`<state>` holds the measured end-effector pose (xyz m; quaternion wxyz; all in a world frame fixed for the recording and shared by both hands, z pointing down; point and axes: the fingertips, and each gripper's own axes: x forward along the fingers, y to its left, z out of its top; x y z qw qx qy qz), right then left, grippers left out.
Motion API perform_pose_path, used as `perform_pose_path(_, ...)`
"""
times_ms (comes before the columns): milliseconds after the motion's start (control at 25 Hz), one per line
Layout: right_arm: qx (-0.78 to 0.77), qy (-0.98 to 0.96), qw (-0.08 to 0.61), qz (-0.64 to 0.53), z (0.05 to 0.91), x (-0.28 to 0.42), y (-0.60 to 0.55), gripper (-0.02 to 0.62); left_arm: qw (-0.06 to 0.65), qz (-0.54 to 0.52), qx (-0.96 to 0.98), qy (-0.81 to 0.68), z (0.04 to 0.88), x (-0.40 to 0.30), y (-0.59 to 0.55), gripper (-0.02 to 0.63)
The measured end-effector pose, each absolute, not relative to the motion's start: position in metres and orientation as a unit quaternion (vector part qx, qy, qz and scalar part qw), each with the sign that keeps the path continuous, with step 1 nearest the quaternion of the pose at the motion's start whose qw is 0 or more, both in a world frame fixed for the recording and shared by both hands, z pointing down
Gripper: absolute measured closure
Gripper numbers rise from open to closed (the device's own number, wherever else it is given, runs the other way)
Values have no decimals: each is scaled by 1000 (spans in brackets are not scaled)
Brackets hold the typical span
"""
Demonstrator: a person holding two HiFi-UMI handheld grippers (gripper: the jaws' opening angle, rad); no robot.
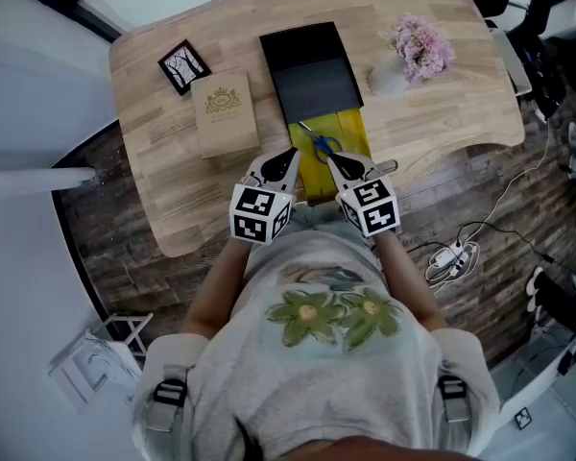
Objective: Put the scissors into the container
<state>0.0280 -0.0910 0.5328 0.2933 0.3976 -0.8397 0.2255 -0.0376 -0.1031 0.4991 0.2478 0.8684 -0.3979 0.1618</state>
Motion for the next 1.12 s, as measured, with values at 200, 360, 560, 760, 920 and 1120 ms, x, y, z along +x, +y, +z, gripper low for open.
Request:
perform_pose_path(200, 398, -842, 290, 222, 520, 32, -79, 589, 251, 162, 868, -397, 497, -37, -92, 598)
perform_pose_path(360, 400, -843, 283, 222, 513, 34, -76, 589, 254, 159, 869, -393, 496, -35, -89, 598)
perform_pose_path(560, 407, -841, 277, 226, 510, 37, -73, 589, 252, 158, 872, -388, 494, -28, -87, 598)
perform_pose_path(760, 413, -836, 279, 230, 514, 40, -73, 589, 252, 161, 872, -387, 496, -28, -86, 600)
perform_pose_path(920, 416, -832, 279, 239, 517, 43, -75, 589, 253, 161, 871, -389, 497, -30, -86, 598)
perform_pose_path(1120, 418, -829, 281, 245, 520, 42, -77, 589, 253, 163, 869, -392, 497, -35, -87, 598)
